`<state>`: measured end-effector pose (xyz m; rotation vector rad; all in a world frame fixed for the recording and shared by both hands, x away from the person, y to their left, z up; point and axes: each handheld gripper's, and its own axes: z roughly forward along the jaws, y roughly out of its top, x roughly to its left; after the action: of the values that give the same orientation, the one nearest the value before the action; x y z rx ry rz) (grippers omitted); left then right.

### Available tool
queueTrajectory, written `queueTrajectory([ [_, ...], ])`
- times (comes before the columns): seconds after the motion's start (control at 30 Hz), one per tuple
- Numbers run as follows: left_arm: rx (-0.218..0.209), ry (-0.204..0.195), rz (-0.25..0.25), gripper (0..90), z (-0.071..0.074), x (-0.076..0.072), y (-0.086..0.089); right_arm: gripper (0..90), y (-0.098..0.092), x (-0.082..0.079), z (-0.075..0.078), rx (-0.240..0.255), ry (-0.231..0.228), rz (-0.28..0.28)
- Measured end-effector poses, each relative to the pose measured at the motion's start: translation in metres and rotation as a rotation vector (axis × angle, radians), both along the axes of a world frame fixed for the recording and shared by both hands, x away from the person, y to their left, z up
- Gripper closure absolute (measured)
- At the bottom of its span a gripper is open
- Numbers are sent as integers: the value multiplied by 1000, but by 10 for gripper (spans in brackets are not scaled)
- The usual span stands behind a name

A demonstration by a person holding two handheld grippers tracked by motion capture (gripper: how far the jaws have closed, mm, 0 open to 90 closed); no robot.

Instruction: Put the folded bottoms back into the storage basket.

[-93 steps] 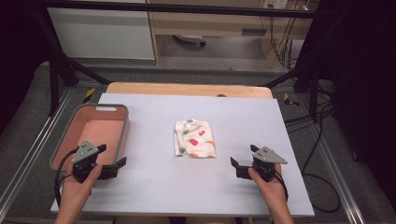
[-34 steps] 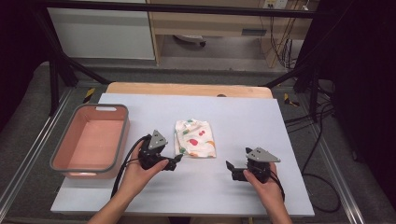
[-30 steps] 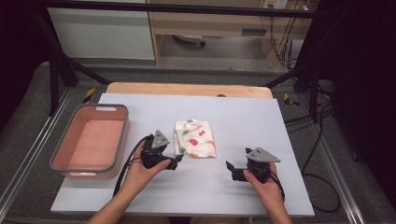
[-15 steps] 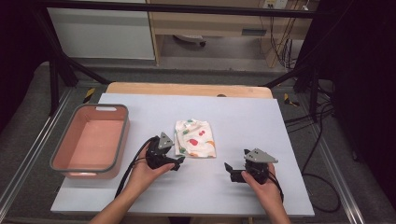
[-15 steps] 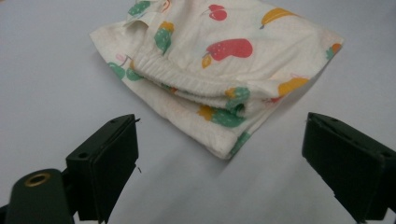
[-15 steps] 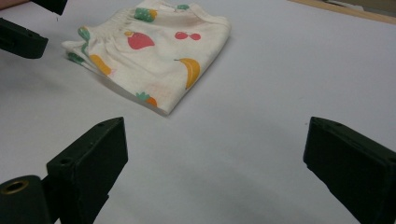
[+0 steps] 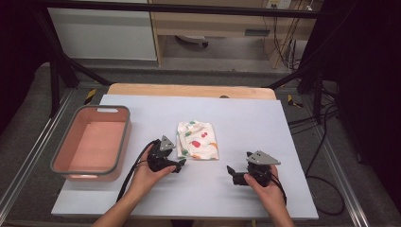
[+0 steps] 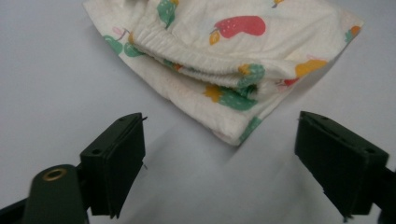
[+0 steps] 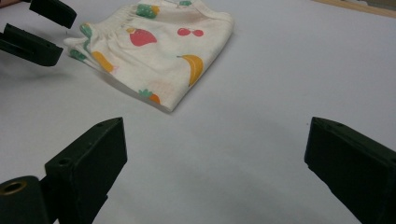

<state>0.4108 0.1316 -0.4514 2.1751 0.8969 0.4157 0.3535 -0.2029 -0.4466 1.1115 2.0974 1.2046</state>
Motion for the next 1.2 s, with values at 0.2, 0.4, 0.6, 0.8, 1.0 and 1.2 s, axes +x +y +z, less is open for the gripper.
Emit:
queueTrajectory([
  [0.2, 9, 7, -1, 224, -2, 0, 0, 61, 0, 0, 0, 1, 3, -1],
  [0.4, 14, 2, 0, 280, -4, -5, 0, 58, 1, 0, 0, 3, 10, -2],
  [0.6, -7, -16, -13, 439, -4, -5, 1, 58, 1, 1, -1, 0, 12, 1],
  [0.8, -32, -20, 5, 577, -6, 0, -4, 58, 2, 0, -1, -1, 15, 8],
  [1.0, -7, -29, -27, 792, -4, -1, -12, 58, 3, 0, -1, -5, 11, 13],
  [1.2, -20, -14, -16, 864, -3, 0, -12, 58, 4, 0, 0, -4, 10, 18],
])
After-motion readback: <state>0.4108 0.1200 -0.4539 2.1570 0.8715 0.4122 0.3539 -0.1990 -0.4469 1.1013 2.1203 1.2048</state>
